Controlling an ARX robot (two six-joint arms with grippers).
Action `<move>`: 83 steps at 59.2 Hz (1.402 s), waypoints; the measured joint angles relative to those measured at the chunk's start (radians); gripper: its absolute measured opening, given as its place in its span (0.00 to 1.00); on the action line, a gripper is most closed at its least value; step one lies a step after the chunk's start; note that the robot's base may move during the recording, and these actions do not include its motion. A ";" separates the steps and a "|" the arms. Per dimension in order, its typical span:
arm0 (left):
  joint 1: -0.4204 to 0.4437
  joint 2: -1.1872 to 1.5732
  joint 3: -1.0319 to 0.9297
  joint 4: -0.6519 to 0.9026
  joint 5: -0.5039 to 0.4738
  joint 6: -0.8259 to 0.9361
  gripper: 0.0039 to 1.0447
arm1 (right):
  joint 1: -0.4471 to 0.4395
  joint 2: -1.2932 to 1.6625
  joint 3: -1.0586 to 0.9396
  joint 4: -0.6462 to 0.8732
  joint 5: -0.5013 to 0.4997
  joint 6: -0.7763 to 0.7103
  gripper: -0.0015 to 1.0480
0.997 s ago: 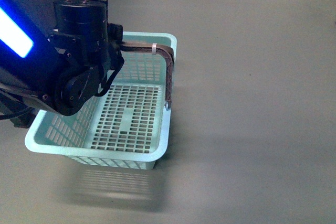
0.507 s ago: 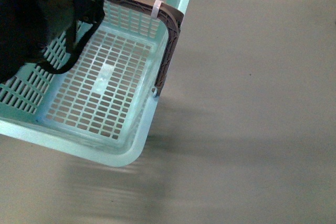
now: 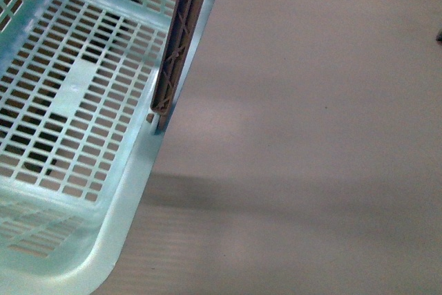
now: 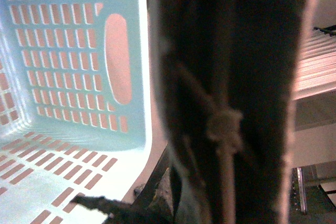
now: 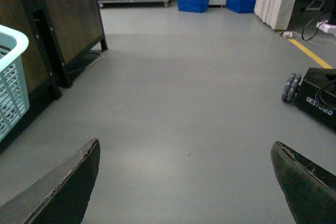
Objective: Pick mango and avocado into basket
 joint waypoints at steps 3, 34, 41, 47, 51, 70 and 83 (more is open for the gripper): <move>0.000 0.000 0.000 0.000 0.002 0.001 0.05 | 0.000 0.000 0.000 0.000 0.000 0.000 0.92; 0.000 0.000 0.000 0.000 0.001 0.003 0.05 | 0.000 0.000 0.000 0.000 0.000 0.000 0.92; 0.000 0.000 0.000 0.000 0.003 0.003 0.05 | 0.000 0.000 0.000 0.000 0.000 0.000 0.92; 0.000 0.000 0.000 0.000 0.003 0.003 0.05 | 0.000 0.000 0.000 0.000 0.000 0.000 0.92; 0.000 0.000 0.000 0.000 0.003 0.003 0.05 | 0.000 0.000 0.000 0.000 0.000 0.000 0.92; 0.000 0.000 0.000 0.000 0.002 0.004 0.05 | 0.000 0.000 0.000 0.000 0.000 0.000 0.92; 0.000 0.000 0.000 0.000 0.003 0.004 0.05 | 0.000 0.000 0.000 0.000 0.000 0.000 0.92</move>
